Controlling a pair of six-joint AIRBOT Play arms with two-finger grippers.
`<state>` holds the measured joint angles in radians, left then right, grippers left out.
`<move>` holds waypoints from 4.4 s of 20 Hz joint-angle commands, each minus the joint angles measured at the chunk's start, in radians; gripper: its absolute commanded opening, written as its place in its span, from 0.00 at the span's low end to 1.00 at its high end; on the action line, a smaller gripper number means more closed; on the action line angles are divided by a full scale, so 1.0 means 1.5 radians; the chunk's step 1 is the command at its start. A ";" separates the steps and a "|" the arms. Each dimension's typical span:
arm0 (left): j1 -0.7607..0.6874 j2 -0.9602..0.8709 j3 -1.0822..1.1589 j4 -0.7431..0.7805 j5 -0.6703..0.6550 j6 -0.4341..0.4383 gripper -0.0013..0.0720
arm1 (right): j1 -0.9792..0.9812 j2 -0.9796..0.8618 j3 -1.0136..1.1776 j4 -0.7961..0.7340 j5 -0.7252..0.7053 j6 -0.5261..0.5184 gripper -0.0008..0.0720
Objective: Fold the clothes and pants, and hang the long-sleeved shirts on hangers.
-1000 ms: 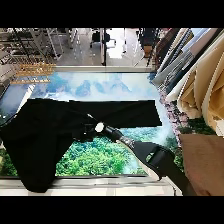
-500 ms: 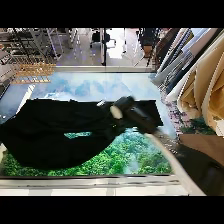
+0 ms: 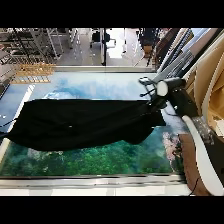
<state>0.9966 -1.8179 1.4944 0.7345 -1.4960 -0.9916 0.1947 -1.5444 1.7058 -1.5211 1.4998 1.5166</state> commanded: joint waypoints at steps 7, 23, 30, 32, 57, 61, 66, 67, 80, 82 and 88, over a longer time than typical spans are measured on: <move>-0.013 0.009 0.001 0.017 -0.069 -0.022 0.03 | -0.177 0.061 0.014 0.178 0.035 -0.098 0.03; 0.092 0.011 0.001 0.151 -0.078 0.003 0.03 | -0.165 0.535 -0.868 0.218 -0.200 0.058 0.32; 0.123 0.011 0.001 0.138 -0.075 0.003 0.03 | -0.167 0.511 -0.811 0.104 -0.277 0.078 0.57; 0.123 0.011 0.001 0.096 -0.075 0.003 0.03 | -0.168 0.470 -0.811 0.100 -0.279 0.078 0.57; 0.098 0.062 0.113 -0.275 -0.058 -0.155 0.03 | -0.321 0.328 -0.292 0.477 -0.445 -0.136 0.02; 0.094 0.077 0.113 -0.245 -0.083 -0.044 0.03 | -0.321 0.374 -0.264 0.219 -0.219 -0.082 0.02; 0.095 0.076 0.113 -0.019 -0.099 -0.010 0.03 | -0.321 0.491 -0.580 0.142 -0.174 -0.079 0.02; 0.097 0.076 0.112 0.027 -0.118 0.007 0.03 | -0.321 0.517 -0.632 0.142 -0.174 -0.077 0.02; 0.029 0.076 0.113 -0.094 0.063 -0.193 0.03 | -0.302 0.229 -0.453 0.178 -0.495 -0.098 0.02; -0.019 0.073 0.113 -0.092 0.187 -0.210 0.03 | -0.276 0.092 -0.321 0.175 -0.517 -0.108 0.02; -0.140 0.005 0.113 -0.092 0.419 -0.255 0.03 | -0.220 -0.282 0.144 0.173 -0.522 -0.104 0.02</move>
<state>0.8593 -1.7611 1.6634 0.6048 -1.0527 -1.3346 -0.1699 -1.7237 1.6279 -1.2602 0.7357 1.3609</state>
